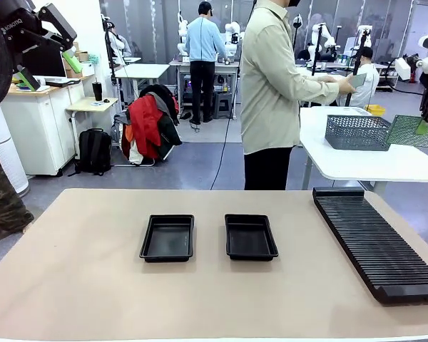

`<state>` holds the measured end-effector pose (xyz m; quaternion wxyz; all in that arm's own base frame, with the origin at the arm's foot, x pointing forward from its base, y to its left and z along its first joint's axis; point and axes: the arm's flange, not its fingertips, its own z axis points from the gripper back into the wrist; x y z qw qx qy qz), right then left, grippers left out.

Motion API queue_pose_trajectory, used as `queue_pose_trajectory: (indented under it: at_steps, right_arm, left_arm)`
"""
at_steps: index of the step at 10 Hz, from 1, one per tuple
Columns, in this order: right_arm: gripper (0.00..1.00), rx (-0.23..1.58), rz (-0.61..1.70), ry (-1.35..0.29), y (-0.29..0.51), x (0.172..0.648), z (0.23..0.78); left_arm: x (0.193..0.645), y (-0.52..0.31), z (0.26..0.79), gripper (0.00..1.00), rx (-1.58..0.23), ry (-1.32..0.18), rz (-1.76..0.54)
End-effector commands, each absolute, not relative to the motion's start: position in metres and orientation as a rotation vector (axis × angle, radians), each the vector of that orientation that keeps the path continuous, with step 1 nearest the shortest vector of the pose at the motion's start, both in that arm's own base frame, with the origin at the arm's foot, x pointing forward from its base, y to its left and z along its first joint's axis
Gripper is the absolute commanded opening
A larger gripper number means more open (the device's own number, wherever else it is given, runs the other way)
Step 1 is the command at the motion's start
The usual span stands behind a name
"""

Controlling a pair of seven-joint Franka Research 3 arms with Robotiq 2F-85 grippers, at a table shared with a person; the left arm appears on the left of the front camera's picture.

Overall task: Inspect and transfer BCBs to ESD trays.
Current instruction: Pick up the Blank PCB from the PCB Rack and place it in the left ESD tray.

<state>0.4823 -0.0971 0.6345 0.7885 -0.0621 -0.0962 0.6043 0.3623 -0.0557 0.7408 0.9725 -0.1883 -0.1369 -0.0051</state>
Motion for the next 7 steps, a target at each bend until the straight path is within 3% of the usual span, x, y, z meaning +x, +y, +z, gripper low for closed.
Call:
queue_pose_trajectory:
  at_steps: [1,7]
  right_arm:
    - [0.00,-0.135,1.306,-0.193,-0.0957,0.4811,0.6281]
    - [0.00,-0.135,1.306,-0.193,-0.0957,0.4811,0.6281]
  left_arm:
    - [0.3612,-0.0558,0.7398,1.00,-0.380,-0.277,-0.010]
    - [0.3612,-0.0558,0.7398,1.00,-0.380,-0.277,-0.010]
